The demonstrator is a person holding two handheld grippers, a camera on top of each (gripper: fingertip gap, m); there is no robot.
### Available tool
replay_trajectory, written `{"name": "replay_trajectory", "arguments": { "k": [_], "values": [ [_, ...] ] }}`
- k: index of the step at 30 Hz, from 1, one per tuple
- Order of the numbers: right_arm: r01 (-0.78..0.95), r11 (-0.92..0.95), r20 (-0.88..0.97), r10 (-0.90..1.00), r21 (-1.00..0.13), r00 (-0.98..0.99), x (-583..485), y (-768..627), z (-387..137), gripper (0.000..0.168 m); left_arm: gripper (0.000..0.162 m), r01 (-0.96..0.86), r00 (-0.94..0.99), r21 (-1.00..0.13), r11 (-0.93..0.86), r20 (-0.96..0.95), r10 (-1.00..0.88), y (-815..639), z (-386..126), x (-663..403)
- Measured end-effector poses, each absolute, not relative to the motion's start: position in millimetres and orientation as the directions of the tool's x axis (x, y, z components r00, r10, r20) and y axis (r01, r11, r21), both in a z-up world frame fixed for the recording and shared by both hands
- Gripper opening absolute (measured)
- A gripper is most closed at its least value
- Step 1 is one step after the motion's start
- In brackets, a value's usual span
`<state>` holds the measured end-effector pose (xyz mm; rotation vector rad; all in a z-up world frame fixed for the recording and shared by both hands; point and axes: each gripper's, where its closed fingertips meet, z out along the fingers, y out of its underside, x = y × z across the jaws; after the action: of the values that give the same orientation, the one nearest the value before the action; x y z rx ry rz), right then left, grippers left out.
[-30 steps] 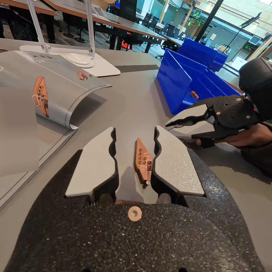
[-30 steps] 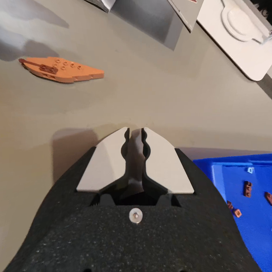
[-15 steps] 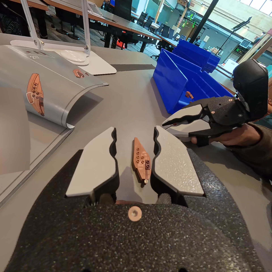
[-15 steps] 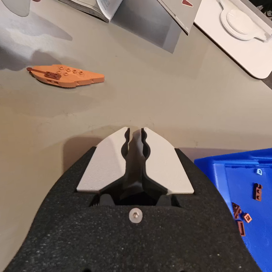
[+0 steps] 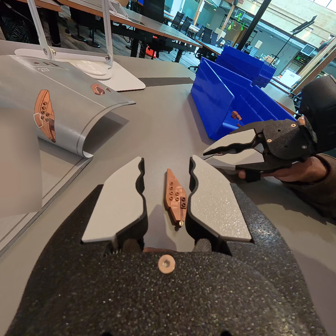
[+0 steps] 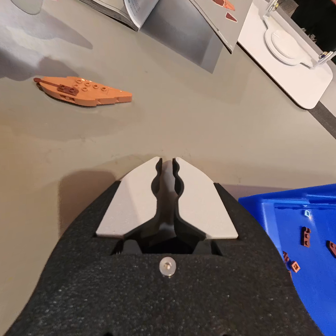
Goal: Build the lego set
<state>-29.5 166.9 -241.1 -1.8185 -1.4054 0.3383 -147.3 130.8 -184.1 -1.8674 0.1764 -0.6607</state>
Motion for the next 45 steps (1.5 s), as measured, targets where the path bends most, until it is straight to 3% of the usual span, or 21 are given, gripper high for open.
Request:
{"name": "replay_trajectory", "arguments": {
  "k": [32,35,37,40,43,45],
  "values": [
    [0.694,-0.056,0.260,0.903,-0.718,0.342,-31.1,165.7,-241.3,0.009,0.047,0.182,0.834,-0.897,-0.404,0.358,-0.419,130.7,-185.6,-147.0],
    [0.698,-0.056,0.248,0.912,-0.714,0.327,-30.5,162.1,-240.7,0.015,0.047,0.181,0.835,-0.897,-0.404,0.357,-0.419,130.8,-185.6,-147.1],
    [0.697,-0.088,0.174,0.939,-0.712,0.296,-20.0,152.9,-221.4,0.020,0.047,0.185,0.835,-0.895,-0.406,0.361,-0.415,131.2,-185.8,-147.8],
    [0.640,-0.033,0.212,0.929,-0.768,0.302,34.6,167.2,-134.8,0.015,0.047,0.190,0.836,-0.896,-0.402,0.362,-0.412,131.2,-185.1,-148.9],
    [0.777,0.052,0.329,0.922,-0.627,0.203,108.5,204.0,-90.2,0.010,0.047,0.184,0.838,-0.896,-0.405,0.358,-0.412,131.2,-185.9,-148.4],
    [0.874,0.129,0.252,0.968,-0.469,-0.008,135.1,212.1,-112.8,0.012,0.047,0.182,0.837,-0.895,-0.408,0.359,-0.413,131.3,-186.3,-148.1]
  ]
}}
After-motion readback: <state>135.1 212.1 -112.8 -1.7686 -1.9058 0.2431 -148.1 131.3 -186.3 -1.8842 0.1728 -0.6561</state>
